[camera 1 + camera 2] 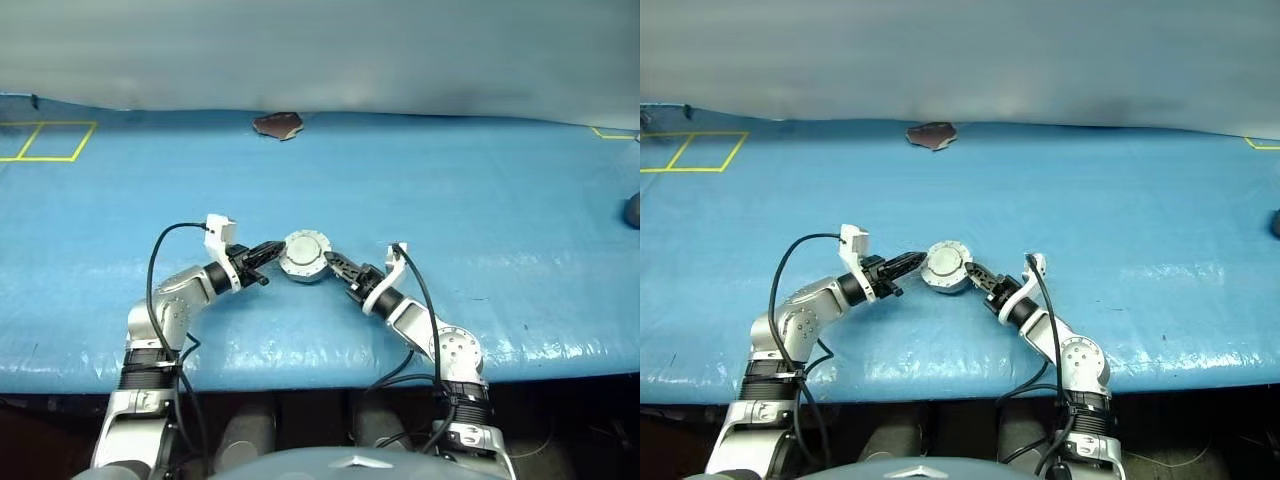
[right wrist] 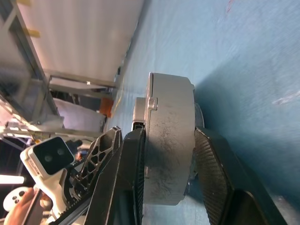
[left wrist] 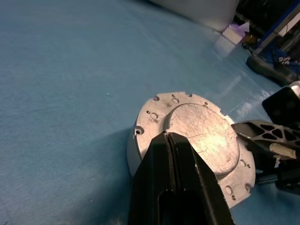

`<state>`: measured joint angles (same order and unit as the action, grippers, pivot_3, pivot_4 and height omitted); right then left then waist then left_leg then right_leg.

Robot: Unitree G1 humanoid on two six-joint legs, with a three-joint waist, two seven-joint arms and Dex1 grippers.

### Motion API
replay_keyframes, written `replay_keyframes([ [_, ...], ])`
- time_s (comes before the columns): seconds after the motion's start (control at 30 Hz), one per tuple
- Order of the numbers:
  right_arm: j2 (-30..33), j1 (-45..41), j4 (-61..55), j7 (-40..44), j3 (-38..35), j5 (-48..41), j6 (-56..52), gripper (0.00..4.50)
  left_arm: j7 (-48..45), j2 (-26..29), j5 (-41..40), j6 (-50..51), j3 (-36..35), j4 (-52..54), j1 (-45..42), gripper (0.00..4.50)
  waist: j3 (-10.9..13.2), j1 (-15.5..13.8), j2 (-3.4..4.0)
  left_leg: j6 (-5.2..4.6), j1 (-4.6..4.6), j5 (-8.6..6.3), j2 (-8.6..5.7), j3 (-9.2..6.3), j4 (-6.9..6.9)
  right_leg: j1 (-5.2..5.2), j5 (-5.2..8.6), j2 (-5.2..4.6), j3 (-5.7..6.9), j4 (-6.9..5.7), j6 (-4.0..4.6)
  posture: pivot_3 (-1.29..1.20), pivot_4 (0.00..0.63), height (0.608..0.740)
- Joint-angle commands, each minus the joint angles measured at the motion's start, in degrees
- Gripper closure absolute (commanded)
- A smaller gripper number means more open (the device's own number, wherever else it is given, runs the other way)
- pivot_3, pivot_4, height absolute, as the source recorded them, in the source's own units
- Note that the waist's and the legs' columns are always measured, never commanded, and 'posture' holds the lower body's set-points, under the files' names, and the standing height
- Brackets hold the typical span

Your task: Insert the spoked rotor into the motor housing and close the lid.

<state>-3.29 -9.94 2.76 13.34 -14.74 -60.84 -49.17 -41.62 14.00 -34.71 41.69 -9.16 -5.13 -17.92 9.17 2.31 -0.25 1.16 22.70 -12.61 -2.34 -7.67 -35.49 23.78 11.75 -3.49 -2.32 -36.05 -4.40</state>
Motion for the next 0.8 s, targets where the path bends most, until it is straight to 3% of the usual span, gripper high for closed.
replay_keyframes([
  [0.03, -5.06, -3.58, -2.47, -2.22, -3.91, -7.68, 2.50, 3.24, 2.79, -1.46, -5.84, 2.54, -4.39, 3.59, -0.34, 4.50, 0.04, 0.13, 0.02, -0.02, 0.00, -0.01, 0.00, 0.02, 0.00, 0.00, -0.02, 0.00, -0.02, 0.01, 0.03, 0.00, 0.150, 0.740],
  [0.17, -5.20, -6.38, -4.16, -5.62, -6.33, -12.36, 4.89, 3.24, 3.00, -3.17, -7.95, 1.04, -4.75, 5.47, 1.66, 4.50, 0.14, 0.38, 0.14, -0.03, 0.00, -0.02, 0.00, 0.07, -0.02, 0.00, -0.01, 0.00, -0.04, 0.02, 0.00, 0.00, 0.150, 0.740],
  [0.33, -5.20, -9.45, -6.02, -7.94, -7.47, -15.61, 6.38, 3.24, 5.24, -5.34, -10.31, 2.40, -4.87, 6.42, 3.17, 2.96, 0.16, 0.65, 0.17, -0.03, -0.01, -0.02, 0.02, 0.08, -0.05, -0.02, -0.02, 0.03, -0.04, 0.00, -0.01, 0.00, 0.150, 0.740],
  [0.6, -5.20, -10.20, -9.62, -8.74, -4.82, -16.86, 6.12, 3.24, 8.25, -9.48, -21.81, 8.16, -8.25, 7.16, 4.05, 0.17, 0.17, 0.76, 0.18, -0.07, 0.02, -0.04, -0.01, 0.08, -0.08, -0.02, -0.11, 0.01, -0.07, 0.01, 0.12, 0.00, 0.150, 0.740],
  [0.7, -5.14, -9.60, -10.48, -9.35, -3.67, -16.45, 5.94, 3.24, 9.23, -10.13, -31.41, 14.39, -10.65, 6.42, 3.46, 0.03, 0.17, 1.11, 0.18, -0.07, 0.02, -0.04, 0.00, 0.09, -0.10, -0.02, -0.09, 0.02, -0.06, 0.01, 0.09, 0.00, 0.150, 0.740],
  [0.8, -5.38, -8.42, -12.78, -9.37, -1.23, -16.33, 4.94, 3.24, 11.07, -10.62, -34.72, 16.13, -10.52, 5.73, 2.15, 0.03, 0.17, 1.19, 0.17, -0.07, 0.02, -0.04, 0.00, 0.09, -0.14, -0.03, -0.04, 0.02, -0.07, 0.00, -0.01, 0.00, 0.150, 0.740],
])
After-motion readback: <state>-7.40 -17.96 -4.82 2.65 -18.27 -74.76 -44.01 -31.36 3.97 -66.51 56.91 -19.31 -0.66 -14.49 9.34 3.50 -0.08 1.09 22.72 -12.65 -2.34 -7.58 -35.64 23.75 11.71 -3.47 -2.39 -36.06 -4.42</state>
